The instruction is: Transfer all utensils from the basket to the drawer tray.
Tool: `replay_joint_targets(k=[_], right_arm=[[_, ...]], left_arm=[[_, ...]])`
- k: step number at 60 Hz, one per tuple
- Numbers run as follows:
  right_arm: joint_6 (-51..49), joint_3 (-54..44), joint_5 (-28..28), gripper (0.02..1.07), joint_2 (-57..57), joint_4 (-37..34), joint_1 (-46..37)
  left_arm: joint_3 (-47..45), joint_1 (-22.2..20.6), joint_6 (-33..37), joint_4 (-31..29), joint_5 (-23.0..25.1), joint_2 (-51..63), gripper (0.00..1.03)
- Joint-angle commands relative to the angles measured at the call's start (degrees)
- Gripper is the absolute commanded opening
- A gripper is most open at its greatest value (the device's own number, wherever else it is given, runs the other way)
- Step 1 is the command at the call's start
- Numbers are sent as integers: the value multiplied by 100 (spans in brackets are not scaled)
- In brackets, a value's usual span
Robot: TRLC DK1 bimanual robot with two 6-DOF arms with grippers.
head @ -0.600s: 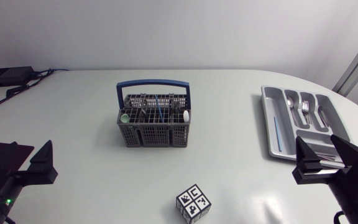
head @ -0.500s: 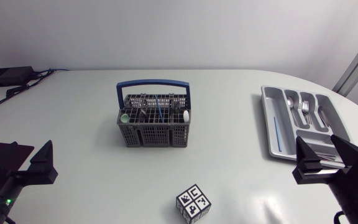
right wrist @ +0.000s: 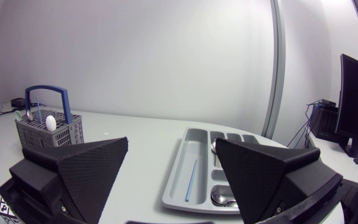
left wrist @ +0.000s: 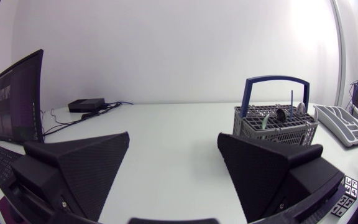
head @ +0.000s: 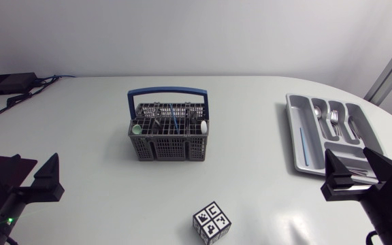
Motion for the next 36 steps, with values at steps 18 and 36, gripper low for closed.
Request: replay_joint_targets(k=[18, 36], right_arm=[[-18, 560, 234, 103, 441, -78, 257], [43, 1307, 559, 103, 1794, -43, 785]], left_arm=[[1032, -19, -134, -140, -58, 970, 98], [2852, -476, -556, -1326, -58, 3352, 98]])
